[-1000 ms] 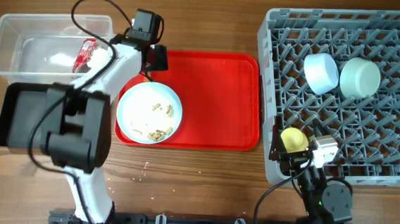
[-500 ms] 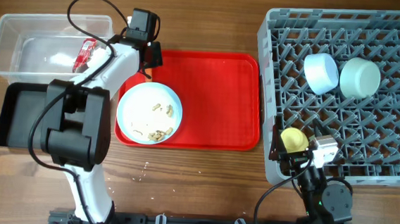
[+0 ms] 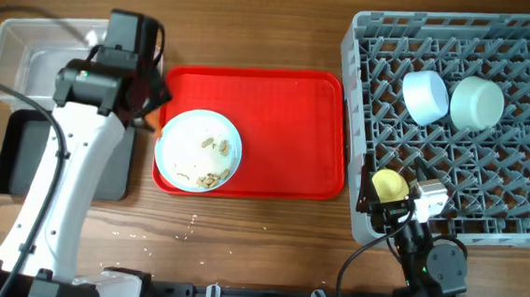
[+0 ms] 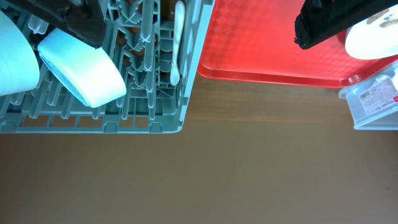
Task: Sort waste into correct bins and load items into the dishwasher rack
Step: 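Grasp the carrot with the left gripper and place it on the black tray, then grasp the rim of the rice plate with the left gripper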
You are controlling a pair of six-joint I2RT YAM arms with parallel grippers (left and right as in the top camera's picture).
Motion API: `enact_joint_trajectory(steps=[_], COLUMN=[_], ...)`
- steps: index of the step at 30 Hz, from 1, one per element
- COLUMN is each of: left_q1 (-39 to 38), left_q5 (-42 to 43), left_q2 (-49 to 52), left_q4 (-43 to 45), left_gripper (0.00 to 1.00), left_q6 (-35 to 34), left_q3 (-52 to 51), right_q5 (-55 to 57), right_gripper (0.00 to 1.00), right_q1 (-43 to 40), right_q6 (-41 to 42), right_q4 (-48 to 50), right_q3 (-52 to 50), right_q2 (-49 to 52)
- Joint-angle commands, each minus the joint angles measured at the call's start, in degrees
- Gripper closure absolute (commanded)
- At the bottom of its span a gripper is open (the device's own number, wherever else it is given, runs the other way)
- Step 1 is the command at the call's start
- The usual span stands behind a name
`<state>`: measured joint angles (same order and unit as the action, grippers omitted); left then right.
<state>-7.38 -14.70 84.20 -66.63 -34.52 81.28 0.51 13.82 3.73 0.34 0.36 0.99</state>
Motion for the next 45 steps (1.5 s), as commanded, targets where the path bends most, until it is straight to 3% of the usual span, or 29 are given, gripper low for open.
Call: enact_joint_trajectory(steps=[1,5,9,13,14,16,19,23,27,29,31,33,38,42,45], left_q1=[4.6,10.7,17.8,25.0,26.2,28.0,28.1,21.1,5.5,-3.5,-16.8,-23.6,-33.4,-34.3,-34.2], left_q5=[-4.9,-6.4,-6.3,-5.9,-5.7,-3.9,7.8,14.5,18.6,18.6,16.9,12.1,7.0,0.7,-1.7], left_q2=[0.3,0.3,0.3,0.3,0.3,0.2,-0.1,-0.3,-0.3,0.0,0.3,1.0,6.2,12.1,13.1], left_q4=[-5.3,-1.3,11.4,19.2,19.8,21.3,20.6,19.9,20.5,20.3,22.1,23.2,24.5,26.0,28.0], left_gripper=[0.94,0.79,0.77,0.68,0.62,0.14,0.0,0.02,0.13,0.29,0.55,0.63,0.63,0.71,0.68], left_q6=[-15.1,-17.6,-18.8,-20.0,-20.0,-19.9,-15.0,-6.6,6.3,9.9,11.8,11.8,11.9,11.6,11.6], left_q3=[-3.5,-11.9,-22.2,-28.2,-28.3,-28.2,-25.8,-22.8,-21.8,-21.8,-21.8,-21.8,-21.8,-21.8,-21.8], right_q5=[0.8,0.7,0.7,0.7,0.7,0.8,0.8,0.8,0.8,0.7,0.8,0.8,0.8,0.8,0.8], right_gripper=[0.0,0.0,0.0,0.0,0.0,0.0,0.0,0.0,0.0,0.0,0.0,0.0,0.0,0.0,0.0], right_q1=[0.2,0.2,0.2,0.2,0.2,0.2,0.2,0.2,0.2,0.2,0.2,0.2,0.2,0.2,0.2], right_q6=[-0.7,-0.6,-0.7,-0.7,-0.7,-0.7,-0.6,-0.6,-0.6,-0.6,-0.6,-0.6,-0.7,-0.6,-0.6], right_q4=[0.2,0.2,0.2,0.2,0.2,0.2,0.2,0.2,0.2,0.2,0.2,0.2,0.2,0.2,0.2], right_q3=[-0.1,-0.1,-0.1,-0.1,-0.1,-0.1,-0.1,-0.1,-0.1,-0.1,-0.1,-0.1,-0.1,-0.1,-0.1], right_q2=[-0.3,-0.3,-0.3,-0.3,-0.3,-0.3,-0.3,-0.3,-0.3,-0.3,-0.3,-0.3,-0.3,-0.3,-0.3])
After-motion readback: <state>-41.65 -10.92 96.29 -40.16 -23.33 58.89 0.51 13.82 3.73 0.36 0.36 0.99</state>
